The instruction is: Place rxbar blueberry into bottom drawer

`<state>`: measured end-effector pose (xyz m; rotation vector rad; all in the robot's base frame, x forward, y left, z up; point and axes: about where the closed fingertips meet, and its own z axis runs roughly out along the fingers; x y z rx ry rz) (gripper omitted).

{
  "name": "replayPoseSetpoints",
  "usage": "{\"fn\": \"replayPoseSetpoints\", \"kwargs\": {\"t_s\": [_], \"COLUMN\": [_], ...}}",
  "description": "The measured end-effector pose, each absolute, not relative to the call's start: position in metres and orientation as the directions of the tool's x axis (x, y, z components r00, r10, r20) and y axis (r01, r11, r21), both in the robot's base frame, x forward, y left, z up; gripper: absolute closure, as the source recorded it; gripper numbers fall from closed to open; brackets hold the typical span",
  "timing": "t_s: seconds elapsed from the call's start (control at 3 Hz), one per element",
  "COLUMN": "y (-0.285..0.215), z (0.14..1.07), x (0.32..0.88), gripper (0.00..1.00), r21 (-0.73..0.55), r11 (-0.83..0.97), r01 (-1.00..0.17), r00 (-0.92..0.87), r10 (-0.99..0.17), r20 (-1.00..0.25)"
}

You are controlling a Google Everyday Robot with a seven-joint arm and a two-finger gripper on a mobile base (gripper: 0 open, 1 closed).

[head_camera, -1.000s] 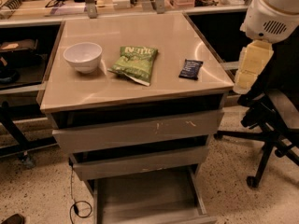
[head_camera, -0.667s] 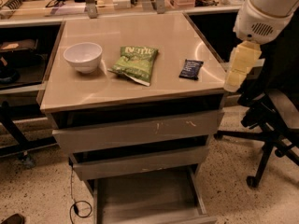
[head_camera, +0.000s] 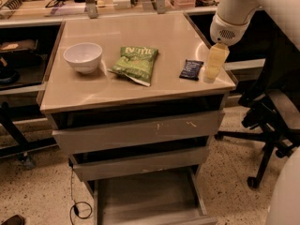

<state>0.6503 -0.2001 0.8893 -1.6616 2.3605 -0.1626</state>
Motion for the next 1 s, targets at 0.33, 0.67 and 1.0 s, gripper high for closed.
{"fn": "replayPoseSetpoints", "kwargs": {"t_s": [0.33, 0.67, 1.0], "y": [-0.200, -0.188, -0.166], "z": [0.889, 0.881, 0.863], "x": [0.650, 0.664, 0.699], "gripper": [0.00, 0.00, 0.00], "r21": [-0.233, -0.209, -0.164], "r11": [0.343, 0.339, 0.326], "r01": [-0.910, -0.917, -0.931], "r00": [-0.319, -0.307, -0.292], "r10": [-0.938, -0.936, -0.935], "r20": [-0.139, -0.171, -0.202]}}
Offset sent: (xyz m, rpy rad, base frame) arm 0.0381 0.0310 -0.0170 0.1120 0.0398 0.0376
